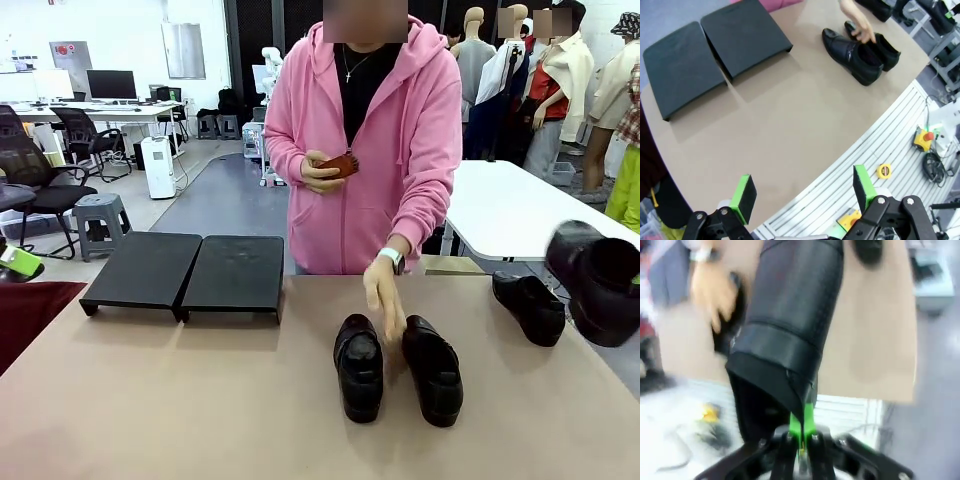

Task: Organize the shoes by placing them on the stand.
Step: Pick up one Shoe and place it in the middle of the table.

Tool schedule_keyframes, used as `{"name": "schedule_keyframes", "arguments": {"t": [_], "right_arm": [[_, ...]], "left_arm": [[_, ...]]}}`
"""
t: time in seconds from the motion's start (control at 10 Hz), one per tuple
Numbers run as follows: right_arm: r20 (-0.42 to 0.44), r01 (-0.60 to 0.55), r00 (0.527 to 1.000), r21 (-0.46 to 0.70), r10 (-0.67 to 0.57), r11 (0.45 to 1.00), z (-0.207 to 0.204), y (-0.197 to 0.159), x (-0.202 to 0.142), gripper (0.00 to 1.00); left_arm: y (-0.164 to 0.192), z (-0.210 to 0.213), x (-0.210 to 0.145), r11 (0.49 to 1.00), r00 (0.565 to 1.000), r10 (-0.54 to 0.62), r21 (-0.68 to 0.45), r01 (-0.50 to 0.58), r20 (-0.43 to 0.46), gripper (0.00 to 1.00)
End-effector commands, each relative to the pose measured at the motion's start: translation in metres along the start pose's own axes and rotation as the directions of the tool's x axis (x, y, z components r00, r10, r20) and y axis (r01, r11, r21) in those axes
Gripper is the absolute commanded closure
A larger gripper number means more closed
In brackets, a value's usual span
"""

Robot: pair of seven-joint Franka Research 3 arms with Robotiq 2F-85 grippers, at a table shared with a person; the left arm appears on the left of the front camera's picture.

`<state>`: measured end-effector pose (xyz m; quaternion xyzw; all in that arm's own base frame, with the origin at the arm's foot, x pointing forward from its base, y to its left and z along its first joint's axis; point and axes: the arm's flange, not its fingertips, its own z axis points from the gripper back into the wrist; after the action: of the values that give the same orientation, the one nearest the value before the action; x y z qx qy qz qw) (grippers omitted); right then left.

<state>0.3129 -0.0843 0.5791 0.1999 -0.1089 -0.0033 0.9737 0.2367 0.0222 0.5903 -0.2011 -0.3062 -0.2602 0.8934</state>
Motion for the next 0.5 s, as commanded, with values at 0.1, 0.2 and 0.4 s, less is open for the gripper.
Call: {"name": "schedule_keyframes", "arguments": {"t": [0.1, 0.2, 0.4], "right_arm": [[0.165, -0.257, 0.955, 0.049, 0.246, 0.965, -0.012, 0.133, -0.003, 1.00], [0.167, -0.331, 0.933, 0.049, 0.319, 0.942, -0.033, 0.177, 0.002, 1.00], [0.144, -0.337, 0.937, 0.132, 0.319, 0.932, -0.088, 0.244, 0.022, 1.00]], "left_arm": [[0.001, 0.001, -0.001, 1.000, 1.000, -0.013, -0.013, 0.013, 0.002, 0.00], [0.001, 0.001, -0.001, 1.000, 1.000, -0.013, -0.013, 0.013, 0.002, 0.00], [0.001, 0.001, -0.001, 1.000, 1.000, -0.013, -0.013, 0.013, 0.002, 0.00]]}}
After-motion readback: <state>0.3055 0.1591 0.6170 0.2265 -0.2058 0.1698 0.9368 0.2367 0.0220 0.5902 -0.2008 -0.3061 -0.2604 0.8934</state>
